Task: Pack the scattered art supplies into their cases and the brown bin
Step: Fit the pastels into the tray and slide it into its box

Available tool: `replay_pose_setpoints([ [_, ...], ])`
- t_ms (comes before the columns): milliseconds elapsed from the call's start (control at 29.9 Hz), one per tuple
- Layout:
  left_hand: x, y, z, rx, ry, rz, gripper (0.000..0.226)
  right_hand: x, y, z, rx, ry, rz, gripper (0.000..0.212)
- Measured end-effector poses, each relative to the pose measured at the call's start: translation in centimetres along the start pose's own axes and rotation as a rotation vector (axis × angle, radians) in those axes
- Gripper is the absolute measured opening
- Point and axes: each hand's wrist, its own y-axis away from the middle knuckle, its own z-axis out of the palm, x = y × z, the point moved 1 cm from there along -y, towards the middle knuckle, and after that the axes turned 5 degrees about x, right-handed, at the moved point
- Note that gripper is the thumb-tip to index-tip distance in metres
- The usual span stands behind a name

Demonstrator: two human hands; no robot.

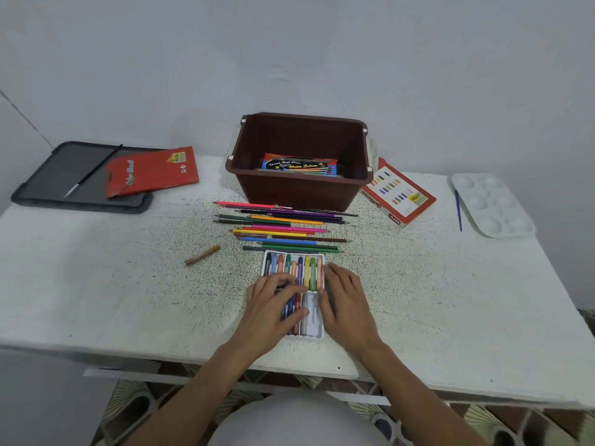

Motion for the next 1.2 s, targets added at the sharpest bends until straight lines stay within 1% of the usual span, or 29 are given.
replay_pose_setpoints([
  [167,0.6,-0.9,-0.3,-0.073,0.005,-0.093,0.065,-0.2,0.0,0.0,0.004,-0.006,0.008,0.046],
  [267,0.7,-1.2,-0.5,-0.11,0.004,-0.084,0.068,-0.2,-0.1,-0.1,0.016,-0.005,0.003,0.046],
  [401,-0.1,-1.3,-1.0,-0.062,0.093,-0.06,0.056,-0.4,0.1,-0.1,0.02,0.006,0.001,0.048],
  [501,-1.5,-2.3,-1.7,0.062,0.153,-0.12,0.041,-0.2,0.0,0.0,0.017,0.009,0.003,0.047],
  [601,-2.8,-3.8,-3.2,0.228,0.098,-0.215,0.024,-0.1,0.1,0.0,0.012,0.016,0.007,0.048],
  [668,-4.1,-4.5,-4.2,0.326,-0.022,-0.262,0.022,-0.1,0.1,0.1,0.01,0.017,0.01,0.048],
  [702,-4.9,-4.7,-4.5,0.347,-0.093,-0.3,0.024,-0.1,0.1,0.1,0.009,0.019,0.01,0.048],
  [769,-6.5,-4.7,-5.1,0.353,-0.195,-0.425,0.03,-0.1,0.1,0.1,0.008,0.022,0.008,0.048],
  [835,-7.7,-4.5,-5.6,0.342,-0.246,-0.546,0.036,-0.2,0.0,0.1,0.01,0.028,0.006,0.049],
  [936,-8.7,-4.3,-6.0,0.297,-0.291,-0.624,0.043,-0.3,0.0,0.0,0.008,0.03,0.01,0.049],
  [1069,-9.3,-4.2,-6.2,0.284,-0.31,-0.623,0.046,-0.2,0.0,0.1,0.012,0.031,0.005,0.048],
  [1203,-9.3,-4.2,-6.2,0.328,-0.299,-0.532,0.037,-0.3,0.0,0.1,0.018,0.018,0.006,0.048],
])
